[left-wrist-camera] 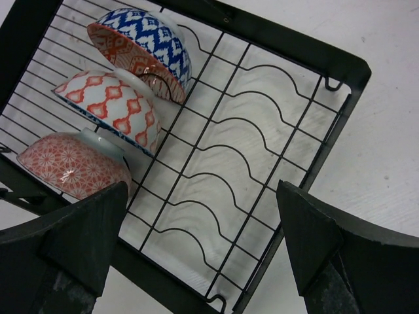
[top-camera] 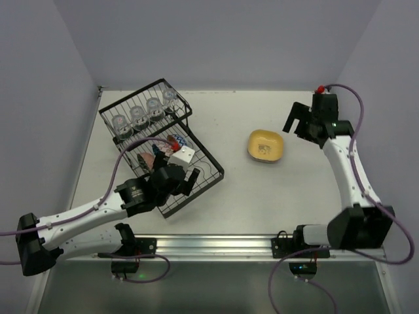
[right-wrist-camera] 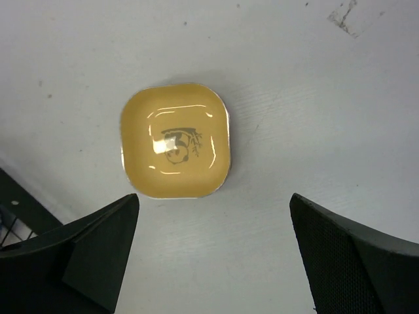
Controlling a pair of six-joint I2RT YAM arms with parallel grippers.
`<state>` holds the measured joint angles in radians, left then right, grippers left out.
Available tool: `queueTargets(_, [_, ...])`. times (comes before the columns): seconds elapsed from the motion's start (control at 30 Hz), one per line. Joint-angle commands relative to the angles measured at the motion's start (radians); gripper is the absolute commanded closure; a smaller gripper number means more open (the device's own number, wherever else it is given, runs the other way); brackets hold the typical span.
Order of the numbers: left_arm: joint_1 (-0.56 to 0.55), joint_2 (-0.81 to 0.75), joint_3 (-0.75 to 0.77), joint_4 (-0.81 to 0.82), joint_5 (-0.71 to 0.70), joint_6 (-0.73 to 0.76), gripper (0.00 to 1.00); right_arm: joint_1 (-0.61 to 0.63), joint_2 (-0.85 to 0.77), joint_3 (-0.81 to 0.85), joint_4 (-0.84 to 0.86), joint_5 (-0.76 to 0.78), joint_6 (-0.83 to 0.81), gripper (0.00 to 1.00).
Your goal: Unload the mixed dishes from the dish rack
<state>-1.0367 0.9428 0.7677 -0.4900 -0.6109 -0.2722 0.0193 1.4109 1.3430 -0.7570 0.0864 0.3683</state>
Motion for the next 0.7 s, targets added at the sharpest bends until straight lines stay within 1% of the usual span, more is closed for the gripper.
queueTargets(0.0, [0.021, 0.092, 0.113, 0.025, -0.065, -0.114, 0.0, 0.007, -0.254, -0.187, 0.097, -0.027, 0.046, 0.01])
queueTargets(0.03, [0.021, 0.114, 0.136, 0.019, -0.081, -0.13, 0.0, 0.007, -0.313, -0.227, 0.143, -0.031, 0.046, 0.01])
queueTargets(0.07, [0.02, 0.152, 0.177, 0.016, -0.099, -0.163, 0.0, 0.007, -0.417, -0.29, 0.156, -0.039, 0.056, 0.01])
queueTargets(0.17, [0.021, 0.175, 0.22, -0.009, -0.115, -0.208, 0.0, 0.007, -0.57, -0.346, 0.177, -0.071, 0.078, 0.01])
queueTargets(0.23, [0.021, 0.153, 0.219, 0.007, -0.116, -0.232, 0.0, 0.007, -0.619, -0.354, 0.182, -0.082, 0.096, 0.01])
queueTargets(0.3, [0.02, 0.1, 0.199, 0.039, -0.102, -0.213, 0.0, 0.007, -0.679, -0.358, 0.182, -0.082, 0.121, 0.01])
queueTargets(0.37, [0.02, 0.058, 0.193, 0.036, -0.121, -0.203, 0.0, 0.007, -0.716, -0.364, 0.18, -0.125, 0.127, 0.01])
queueTargets(0.4, [0.021, 0.048, 0.2, -0.016, -0.166, -0.214, 0.0, 0.007, -0.746, -0.364, 0.177, -0.144, 0.127, 0.01])
queueTargets(0.47, [0.02, 0.034, 0.235, -0.115, -0.203, -0.257, 0.0, 0.007, -0.777, -0.37, 0.173, -0.23, 0.12, 0.01])
queueTargets(0.53, [0.02, 0.025, 0.26, -0.157, -0.214, -0.266, 0.0, 0.007, -0.822, -0.381, 0.18, -0.307, 0.113, 0.01])
queueTargets(0.67, [0.02, 0.014, 0.291, -0.293, -0.248, -0.333, 0.0, 0.007, -0.865, -0.404, 0.182, -0.338, 0.112, 0.01])
